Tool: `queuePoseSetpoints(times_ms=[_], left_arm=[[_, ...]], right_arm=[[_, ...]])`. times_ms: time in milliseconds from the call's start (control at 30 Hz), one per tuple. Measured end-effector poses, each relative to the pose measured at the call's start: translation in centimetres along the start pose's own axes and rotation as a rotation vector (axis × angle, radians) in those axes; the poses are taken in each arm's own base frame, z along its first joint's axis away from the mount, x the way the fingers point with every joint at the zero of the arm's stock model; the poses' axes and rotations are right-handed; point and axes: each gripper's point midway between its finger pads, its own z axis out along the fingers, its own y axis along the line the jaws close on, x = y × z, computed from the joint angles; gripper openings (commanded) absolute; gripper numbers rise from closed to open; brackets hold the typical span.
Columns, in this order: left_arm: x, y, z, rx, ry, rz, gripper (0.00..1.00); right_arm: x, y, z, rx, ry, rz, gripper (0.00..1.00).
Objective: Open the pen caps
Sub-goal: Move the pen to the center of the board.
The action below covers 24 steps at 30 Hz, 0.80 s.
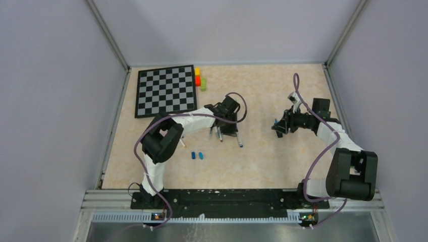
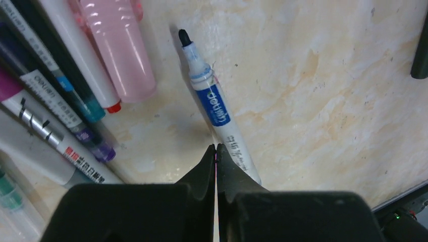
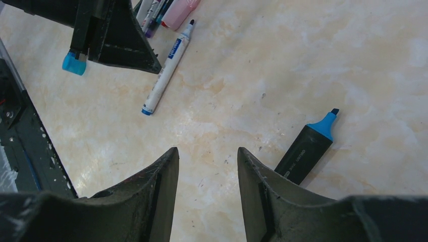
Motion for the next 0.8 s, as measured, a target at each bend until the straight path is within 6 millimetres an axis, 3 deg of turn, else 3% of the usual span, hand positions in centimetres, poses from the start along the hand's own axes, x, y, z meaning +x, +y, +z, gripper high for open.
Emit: queuePoseSetpoints(times_ms=[167,400,533,667,800], left_arm=[[-0.7,-0.8,1.2,0.002,0.021,0.004,0.0],[-1.9,-4.8,2.0,0.116,0.04,0.05,0.0],[-2.9,-7.1,1.1,0.187,0.016,0.079,0.0],[-3.3,-7.6,0.0,0.199,-0.01,0.107,0.03],[-3.8,-7.2,-3.4,0.206,-0.096,0.15,0.12]], right_arm=[[-0.2,0.1,-0.1,0.002,-0.006,-0.009,0.45],[-0.4,0.2,-0.2,0.004,-0.01,-0.016,0.45],[-0.3,0.2,-0.2,0.005,-0.009,-0.015,0.45],[-0.3,0.1,-0.3,0.011,-0.005,-0.018,0.45],[-0.2,0.0,-0.3,0.017,-0.001,-0.024,0.45]])
